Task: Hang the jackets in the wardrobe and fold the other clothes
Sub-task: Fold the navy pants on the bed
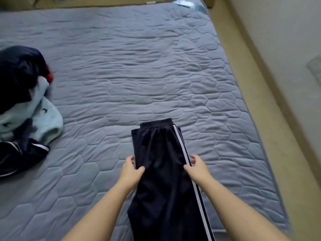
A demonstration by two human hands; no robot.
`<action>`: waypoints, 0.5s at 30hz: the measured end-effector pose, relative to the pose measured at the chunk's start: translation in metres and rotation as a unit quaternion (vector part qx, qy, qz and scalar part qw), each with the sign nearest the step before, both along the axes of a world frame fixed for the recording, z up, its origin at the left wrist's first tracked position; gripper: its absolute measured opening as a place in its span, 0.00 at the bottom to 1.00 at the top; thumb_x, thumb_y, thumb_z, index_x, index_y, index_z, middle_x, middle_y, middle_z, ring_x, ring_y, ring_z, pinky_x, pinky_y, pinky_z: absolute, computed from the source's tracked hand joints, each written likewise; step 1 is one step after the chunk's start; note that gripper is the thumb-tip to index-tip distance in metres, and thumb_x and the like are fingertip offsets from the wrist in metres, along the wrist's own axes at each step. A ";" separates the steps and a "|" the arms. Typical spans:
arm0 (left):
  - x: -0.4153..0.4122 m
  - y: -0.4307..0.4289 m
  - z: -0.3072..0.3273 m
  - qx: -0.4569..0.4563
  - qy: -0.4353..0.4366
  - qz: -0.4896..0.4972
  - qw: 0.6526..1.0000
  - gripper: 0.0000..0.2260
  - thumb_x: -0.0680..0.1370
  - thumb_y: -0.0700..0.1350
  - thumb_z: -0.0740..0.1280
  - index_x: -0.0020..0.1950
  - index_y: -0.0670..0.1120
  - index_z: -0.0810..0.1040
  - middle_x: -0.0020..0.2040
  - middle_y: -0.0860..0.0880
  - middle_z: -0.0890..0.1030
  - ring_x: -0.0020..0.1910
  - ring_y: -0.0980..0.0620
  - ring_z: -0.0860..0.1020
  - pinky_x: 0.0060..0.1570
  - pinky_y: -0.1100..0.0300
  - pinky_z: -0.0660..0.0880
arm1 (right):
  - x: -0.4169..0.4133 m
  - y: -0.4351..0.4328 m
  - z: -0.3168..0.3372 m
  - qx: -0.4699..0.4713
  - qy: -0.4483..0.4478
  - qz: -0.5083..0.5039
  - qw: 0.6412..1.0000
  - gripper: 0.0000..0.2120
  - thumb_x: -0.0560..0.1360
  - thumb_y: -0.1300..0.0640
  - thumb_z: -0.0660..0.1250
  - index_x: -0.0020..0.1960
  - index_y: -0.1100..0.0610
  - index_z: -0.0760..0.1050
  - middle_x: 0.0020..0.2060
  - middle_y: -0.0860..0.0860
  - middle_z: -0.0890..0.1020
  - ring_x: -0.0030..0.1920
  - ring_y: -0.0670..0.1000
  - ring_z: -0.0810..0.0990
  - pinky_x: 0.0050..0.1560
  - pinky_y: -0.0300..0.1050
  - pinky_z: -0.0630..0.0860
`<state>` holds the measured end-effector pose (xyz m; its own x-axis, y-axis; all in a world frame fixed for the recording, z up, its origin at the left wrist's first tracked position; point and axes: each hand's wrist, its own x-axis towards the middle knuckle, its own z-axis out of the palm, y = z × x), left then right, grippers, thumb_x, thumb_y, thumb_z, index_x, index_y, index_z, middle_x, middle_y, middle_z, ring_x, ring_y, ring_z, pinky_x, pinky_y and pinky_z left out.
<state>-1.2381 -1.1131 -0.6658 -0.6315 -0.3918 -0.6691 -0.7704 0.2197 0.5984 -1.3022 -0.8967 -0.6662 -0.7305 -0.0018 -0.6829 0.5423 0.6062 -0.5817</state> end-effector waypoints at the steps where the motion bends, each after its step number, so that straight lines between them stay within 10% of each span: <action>1: 0.021 0.006 -0.018 0.000 -0.024 0.002 1.000 0.27 0.75 0.39 0.68 0.72 0.40 0.63 0.66 0.42 0.72 0.60 0.47 0.74 0.56 0.59 0.70 | 0.022 0.009 -0.014 0.006 -0.020 0.000 1.000 0.22 0.73 0.64 0.65 0.67 0.60 0.69 0.58 0.55 0.78 0.53 0.51 0.76 0.52 0.40 0.70; 4: 0.083 0.019 -0.050 0.021 -0.059 0.017 0.998 0.20 0.74 0.39 0.71 0.64 0.42 0.70 0.60 0.42 0.77 0.57 0.46 0.76 0.59 0.54 0.72 | 0.070 0.037 -0.038 0.031 -0.027 0.001 0.999 0.18 0.73 0.65 0.65 0.62 0.60 0.73 0.54 0.54 0.79 0.50 0.50 0.76 0.50 0.39 0.69; 8: 0.141 0.031 -0.061 0.004 -0.071 0.049 0.996 0.08 0.73 0.42 0.73 0.45 0.46 0.73 0.42 0.49 0.80 0.43 0.49 0.77 0.39 0.61 0.72 | 0.108 0.073 -0.045 0.055 -0.046 0.003 0.997 0.09 0.73 0.61 0.68 0.52 0.55 0.73 0.44 0.48 0.79 0.49 0.51 0.78 0.43 0.35 0.69; 15: 0.216 0.065 -0.065 0.067 -0.070 0.130 0.987 0.07 0.75 0.44 0.71 0.48 0.42 0.78 0.44 0.47 0.81 0.41 0.53 0.78 0.38 0.58 0.73 | 0.164 0.111 -0.052 0.048 -0.076 0.107 0.990 0.05 0.73 0.58 0.68 0.48 0.57 0.78 0.44 0.52 0.81 0.44 0.51 0.80 0.45 0.44 0.75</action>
<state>-1.0222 -1.0484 -0.7311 -0.4193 -0.4297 -0.7997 -0.8676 -0.0698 0.4924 -1.1383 -0.7855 -0.7177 -0.6096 -0.0759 -0.7891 0.4719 0.7650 -0.4382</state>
